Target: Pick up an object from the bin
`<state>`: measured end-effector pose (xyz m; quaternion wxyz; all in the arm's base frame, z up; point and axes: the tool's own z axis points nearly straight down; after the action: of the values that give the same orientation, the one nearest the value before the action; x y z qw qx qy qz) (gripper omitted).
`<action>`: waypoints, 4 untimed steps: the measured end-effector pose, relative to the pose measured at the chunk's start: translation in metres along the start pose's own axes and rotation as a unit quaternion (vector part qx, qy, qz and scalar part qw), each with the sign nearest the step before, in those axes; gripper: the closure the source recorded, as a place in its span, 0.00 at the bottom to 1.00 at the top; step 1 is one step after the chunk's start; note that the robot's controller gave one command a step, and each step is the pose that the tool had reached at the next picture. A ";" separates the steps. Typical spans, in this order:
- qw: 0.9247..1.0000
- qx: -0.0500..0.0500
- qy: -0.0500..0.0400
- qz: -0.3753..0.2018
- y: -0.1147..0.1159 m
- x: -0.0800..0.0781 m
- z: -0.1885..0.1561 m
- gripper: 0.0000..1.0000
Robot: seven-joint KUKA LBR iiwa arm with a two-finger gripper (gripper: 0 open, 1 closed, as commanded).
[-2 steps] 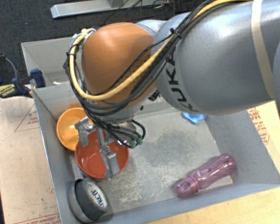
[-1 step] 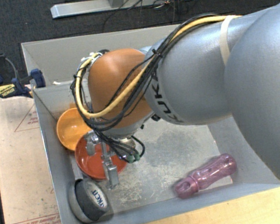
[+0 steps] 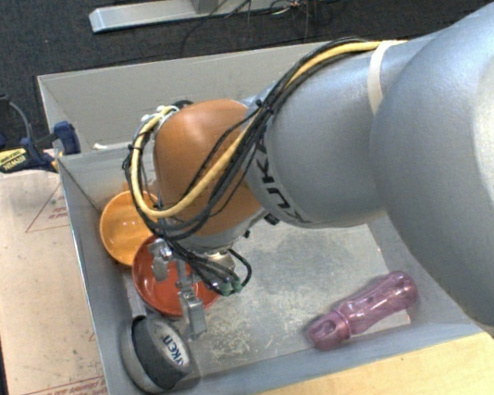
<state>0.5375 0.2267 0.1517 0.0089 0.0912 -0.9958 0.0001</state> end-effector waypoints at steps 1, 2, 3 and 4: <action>0.997 -0.002 -0.006 0.076 -0.014 0.014 -0.088 0.00; 0.993 -0.001 0.001 -0.118 0.006 0.013 0.021 0.00; 0.994 -0.003 -0.006 0.107 -0.001 -0.003 -0.018 0.00; 0.999 -0.002 0.001 -0.042 0.005 0.006 0.008 0.00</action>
Offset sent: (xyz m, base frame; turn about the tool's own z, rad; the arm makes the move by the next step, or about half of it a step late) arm -0.0161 0.0043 -0.0247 -0.2399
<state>0.5306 0.2303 0.1434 0.0103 0.1325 -0.9911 -0.0019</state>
